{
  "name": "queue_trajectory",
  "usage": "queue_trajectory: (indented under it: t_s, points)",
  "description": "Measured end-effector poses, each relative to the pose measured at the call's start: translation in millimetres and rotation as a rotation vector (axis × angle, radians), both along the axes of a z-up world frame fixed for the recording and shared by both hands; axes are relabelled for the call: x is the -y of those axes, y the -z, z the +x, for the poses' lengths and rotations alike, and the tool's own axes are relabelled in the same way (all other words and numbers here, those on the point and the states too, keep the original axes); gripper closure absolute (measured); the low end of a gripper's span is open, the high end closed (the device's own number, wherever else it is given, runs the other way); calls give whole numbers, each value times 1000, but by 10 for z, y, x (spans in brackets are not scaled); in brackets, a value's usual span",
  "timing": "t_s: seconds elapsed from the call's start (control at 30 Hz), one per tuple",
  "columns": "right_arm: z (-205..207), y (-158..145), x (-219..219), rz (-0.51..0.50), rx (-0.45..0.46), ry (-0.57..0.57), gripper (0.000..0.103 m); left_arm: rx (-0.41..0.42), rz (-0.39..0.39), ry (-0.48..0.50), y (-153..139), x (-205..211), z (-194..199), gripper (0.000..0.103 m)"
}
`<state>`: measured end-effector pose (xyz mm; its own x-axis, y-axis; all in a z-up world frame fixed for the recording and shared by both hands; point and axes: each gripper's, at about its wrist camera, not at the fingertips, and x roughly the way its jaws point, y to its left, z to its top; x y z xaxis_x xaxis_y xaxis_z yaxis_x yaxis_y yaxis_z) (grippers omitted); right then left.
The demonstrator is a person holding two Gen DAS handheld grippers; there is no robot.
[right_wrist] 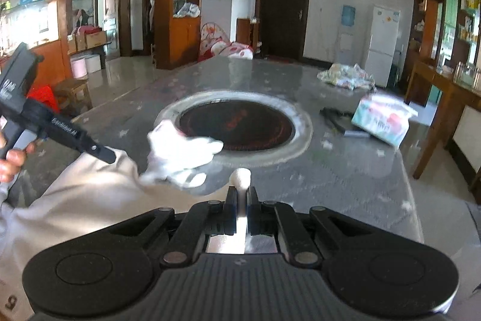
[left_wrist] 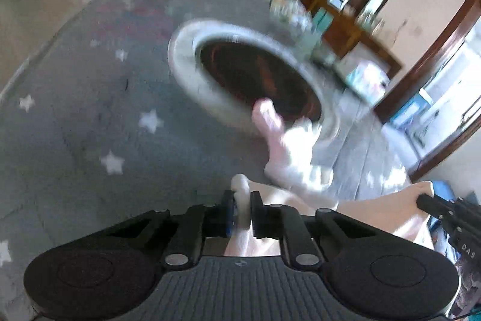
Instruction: Fold clothes
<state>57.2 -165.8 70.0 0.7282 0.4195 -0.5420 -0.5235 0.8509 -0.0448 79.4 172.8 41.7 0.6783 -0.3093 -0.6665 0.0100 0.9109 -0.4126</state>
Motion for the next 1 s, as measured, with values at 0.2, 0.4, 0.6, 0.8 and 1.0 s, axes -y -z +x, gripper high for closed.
queue_trajectory:
  t_s: [0.2, 0.4, 0.6, 0.8, 1.0]
  points:
    - [303, -58, -74, 34, 42, 57, 98, 196, 105, -59, -176, -18, -120, 93]
    - [656, 286, -206, -73, -60, 135, 90, 134, 182, -114, 29, -64, -19, 88]
    - [385, 291, -305, -54, -71, 18, 87, 104, 159, -178, 54, -171, -95, 56]
    - [-44, 346, -548, -75, -152, -202, 78, 108, 230, -106, -31, -22, -503, 56]
    - [-622, 372, -730, -138, -167, -393, 73, 158, 345, 44, -44, 277, -1134, 56]
